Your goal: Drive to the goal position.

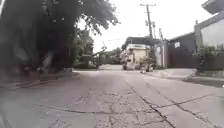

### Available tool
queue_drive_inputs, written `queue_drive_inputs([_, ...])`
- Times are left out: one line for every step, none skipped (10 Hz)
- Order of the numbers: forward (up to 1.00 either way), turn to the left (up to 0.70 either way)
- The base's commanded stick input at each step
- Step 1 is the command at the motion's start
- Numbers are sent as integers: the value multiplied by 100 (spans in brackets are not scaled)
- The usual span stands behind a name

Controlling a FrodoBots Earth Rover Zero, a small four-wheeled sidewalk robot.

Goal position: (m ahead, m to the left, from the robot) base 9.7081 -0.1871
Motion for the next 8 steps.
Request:
queue_drive_inputs([85,0])
queue_drive_inputs([85,0])
queue_drive_inputs([85,0])
queue_drive_inputs([85,0])
queue_drive_inputs([85,-3])
queue_drive_inputs([85,-25])
queue_drive_inputs([85,-34])
queue_drive_inputs([85,-34])
